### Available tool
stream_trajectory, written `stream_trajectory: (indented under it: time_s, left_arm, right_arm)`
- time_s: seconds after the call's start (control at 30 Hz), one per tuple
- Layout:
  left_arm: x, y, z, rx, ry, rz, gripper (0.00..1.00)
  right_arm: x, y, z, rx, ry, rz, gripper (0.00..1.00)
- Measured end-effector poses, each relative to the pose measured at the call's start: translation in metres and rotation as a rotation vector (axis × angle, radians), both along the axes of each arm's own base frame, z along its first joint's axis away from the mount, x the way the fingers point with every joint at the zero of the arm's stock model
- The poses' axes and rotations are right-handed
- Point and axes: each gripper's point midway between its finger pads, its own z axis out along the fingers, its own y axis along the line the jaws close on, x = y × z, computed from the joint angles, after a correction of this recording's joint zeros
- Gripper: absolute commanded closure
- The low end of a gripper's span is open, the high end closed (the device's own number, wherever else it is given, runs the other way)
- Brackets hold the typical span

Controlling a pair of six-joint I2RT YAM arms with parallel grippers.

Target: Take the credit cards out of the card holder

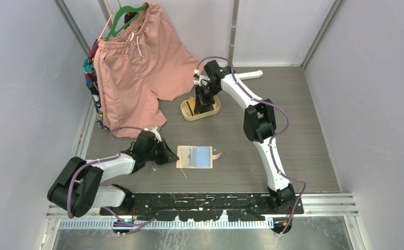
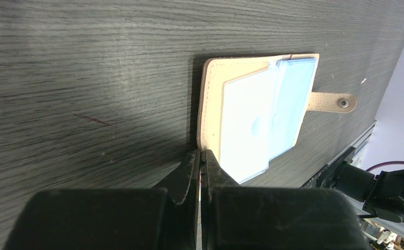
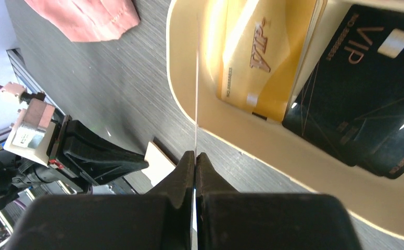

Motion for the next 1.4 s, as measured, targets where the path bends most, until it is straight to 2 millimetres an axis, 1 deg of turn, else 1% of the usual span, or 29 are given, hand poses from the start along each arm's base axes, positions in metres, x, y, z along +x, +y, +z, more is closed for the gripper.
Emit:
stream_trajectory:
  time_s: [0.1, 0.23, 0.5, 0.63, 0.93, 1.4]
  left_arm:
    - [0.0, 0.0, 0.0, 0.0, 0.0, 0.0, 1.0]
    - [0.0, 0.0, 0.0, -0.001, 0.002, -0.002, 1.0]
    - [0.0, -0.002, -0.001, -0.005, 0.009, -0.008, 1.0]
    - [0.002, -0.004, -0.001, -0.009, 0.012, -0.012, 1.0]
    - [0.005, -0.008, -0.001, -0.02, 0.017, -0.024, 1.0]
    - [0.005, -0.009, -0.001, -0.024, 0.014, -0.027, 1.0]
  right_arm:
    - [0.007, 0.003, 0.0, 0.007, -0.015, -0.002, 0.99]
    - [0.013, 0.004, -0.005, 0.007, -0.015, -0.005, 0.99]
    - [0.015, 0.001, -0.03, -0.015, 0.03, -0.011, 0.98]
    - [0.017, 0.002, -0.037, -0.016, 0.037, -0.015, 0.98]
    - [0.02, 0.003, -0.036, -0.01, 0.035, -0.022, 0.94]
    - [0.021, 0.007, -0.036, 0.001, 0.048, -0.035, 0.94]
